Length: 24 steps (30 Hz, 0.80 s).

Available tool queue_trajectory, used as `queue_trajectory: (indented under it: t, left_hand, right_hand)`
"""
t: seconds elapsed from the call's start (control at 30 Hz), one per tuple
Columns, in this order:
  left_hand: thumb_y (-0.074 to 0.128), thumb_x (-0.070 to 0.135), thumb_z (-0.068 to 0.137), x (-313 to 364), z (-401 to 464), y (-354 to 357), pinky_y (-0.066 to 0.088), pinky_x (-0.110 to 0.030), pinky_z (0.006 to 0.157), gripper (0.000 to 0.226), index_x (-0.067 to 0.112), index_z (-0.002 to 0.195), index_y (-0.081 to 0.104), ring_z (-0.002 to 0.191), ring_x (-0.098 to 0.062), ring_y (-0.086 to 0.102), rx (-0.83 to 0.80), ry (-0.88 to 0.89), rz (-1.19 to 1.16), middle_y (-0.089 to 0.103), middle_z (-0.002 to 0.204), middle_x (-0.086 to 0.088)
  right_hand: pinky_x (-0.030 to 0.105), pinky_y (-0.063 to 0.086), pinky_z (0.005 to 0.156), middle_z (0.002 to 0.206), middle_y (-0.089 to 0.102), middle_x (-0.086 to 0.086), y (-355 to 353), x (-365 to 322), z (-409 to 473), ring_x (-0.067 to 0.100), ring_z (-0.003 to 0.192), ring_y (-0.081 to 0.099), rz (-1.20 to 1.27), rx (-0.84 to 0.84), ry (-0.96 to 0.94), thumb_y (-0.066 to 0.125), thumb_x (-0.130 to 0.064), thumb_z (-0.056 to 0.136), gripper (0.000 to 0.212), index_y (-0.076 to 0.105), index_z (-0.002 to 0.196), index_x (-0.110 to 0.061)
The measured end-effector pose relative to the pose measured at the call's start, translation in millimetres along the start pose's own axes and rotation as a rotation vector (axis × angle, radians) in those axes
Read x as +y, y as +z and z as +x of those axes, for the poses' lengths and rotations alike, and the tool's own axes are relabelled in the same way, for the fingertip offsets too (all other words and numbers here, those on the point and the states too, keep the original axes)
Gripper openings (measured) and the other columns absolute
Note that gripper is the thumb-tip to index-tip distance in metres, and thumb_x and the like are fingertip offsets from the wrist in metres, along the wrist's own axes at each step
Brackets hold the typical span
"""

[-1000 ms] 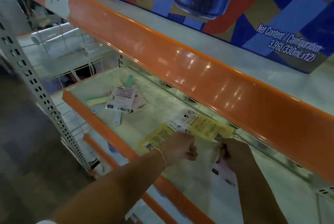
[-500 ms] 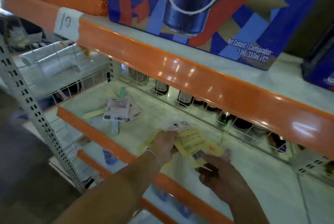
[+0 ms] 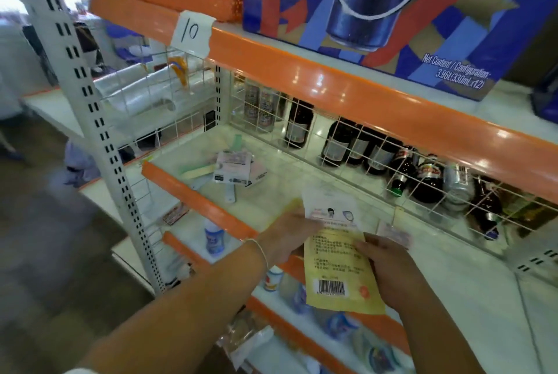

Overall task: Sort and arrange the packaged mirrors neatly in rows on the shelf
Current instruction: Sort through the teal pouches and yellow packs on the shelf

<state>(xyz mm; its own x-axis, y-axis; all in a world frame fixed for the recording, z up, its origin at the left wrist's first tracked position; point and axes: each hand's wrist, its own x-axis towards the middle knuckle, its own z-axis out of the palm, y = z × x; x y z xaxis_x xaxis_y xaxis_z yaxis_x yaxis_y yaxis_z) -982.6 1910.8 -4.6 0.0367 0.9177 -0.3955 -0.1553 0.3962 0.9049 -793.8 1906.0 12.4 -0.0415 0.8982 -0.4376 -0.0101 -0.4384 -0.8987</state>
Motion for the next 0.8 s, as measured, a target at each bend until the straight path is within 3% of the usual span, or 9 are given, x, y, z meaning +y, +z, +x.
queue_trajectory:
  t: [0.17, 0.27, 0.37, 0.47, 0.57, 0.7, 0.8]
  left_hand:
    - [0.059, 0.014, 0.094, -2, -8, 26, 0.049, -0.038, 0.1, 0.026, 0.013, 0.119, 0.067, 0.108, -0.021, 0.064, -0.075, 0.074, 0.225, 0.069, 0.117, -0.003]
    - [0.058, 0.018, 0.092, -8, -7, 63, 0.048, -0.04, 0.1, 0.027, 0.012, 0.117, 0.068, 0.107, -0.023, 0.064, -0.091, 0.054, 0.342, 0.071, 0.112, -0.004]
    - [0.056, 0.019, 0.094, -13, -6, 116, 0.052, -0.036, 0.081, 0.023, 0.003, 0.106, 0.068, 0.092, -0.023, 0.066, -0.119, 0.07, 0.409, 0.071, 0.105, -0.013]
    - [0.052, 0.016, 0.098, -17, -9, 181, 0.056, -0.034, 0.059, 0.016, 0.006, 0.093, 0.064, 0.072, -0.021, 0.069, -0.197, 0.064, 0.391, 0.071, 0.087, -0.01]
    - [0.054, 0.018, 0.098, -26, -11, 250, 0.059, -0.038, 0.062, 0.017, 0.006, 0.088, 0.059, 0.072, -0.026, 0.069, -0.255, 0.079, 0.441, 0.07, 0.087, -0.014]
    - [0.052, 0.031, 0.099, -40, -17, 331, 0.061, -0.039, 0.061, 0.031, 0.003, 0.107, 0.06, 0.079, -0.032, 0.071, -0.363, 0.095, 0.561, 0.071, 0.095, -0.018]
    - [0.048, 0.034, 0.099, -53, -22, 379, 0.057, -0.031, 0.056, 0.029, 0.011, 0.115, 0.056, 0.066, -0.026, 0.067, -0.405, 0.106, 0.644, 0.068, 0.091, -0.015]
  right_hand:
    - [0.055, 0.055, 0.083, 0.094, 0.073, 0.022, -29, 6, -12, 0.038, 0.082, 0.07, -0.016, 0.059, -0.032, 0.06, 0.004, 0.089, 0.021, 0.065, 0.107, -0.006]
    - [0.057, 0.055, 0.083, 0.097, 0.073, 0.021, -65, 7, -26, 0.041, 0.087, 0.07, 0.018, 0.118, -0.046, 0.056, 0.003, 0.092, 0.02, 0.064, 0.107, -0.009]
    - [0.054, 0.057, 0.079, 0.097, 0.072, 0.021, -115, 9, -44, 0.039, 0.086, 0.071, 0.065, 0.191, -0.043, 0.054, 0.003, 0.094, 0.019, 0.063, 0.106, -0.008]
    - [0.052, 0.058, 0.079, 0.096, 0.074, 0.02, -172, 15, -63, 0.038, 0.087, 0.071, 0.107, 0.249, -0.022, 0.059, -0.004, 0.093, 0.014, 0.065, 0.105, -0.006]
    - [0.04, 0.06, 0.067, 0.09, 0.075, 0.015, -233, 21, -81, 0.031, 0.079, 0.073, 0.037, 0.345, -0.042, 0.067, -0.009, 0.089, 0.014, 0.067, 0.103, -0.006]
    - [0.025, 0.053, 0.046, 0.08, 0.072, 0.01, -310, 27, -100, 0.021, 0.062, 0.068, -0.002, 0.508, -0.091, 0.069, -0.008, 0.088, 0.007, 0.065, 0.086, -0.013]
    - [0.028, 0.056, 0.05, 0.08, 0.073, 0.007, -365, 34, -108, 0.024, 0.066, 0.071, -0.017, 0.61, -0.119, 0.071, -0.008, 0.087, 0.006, 0.067, 0.089, -0.013]
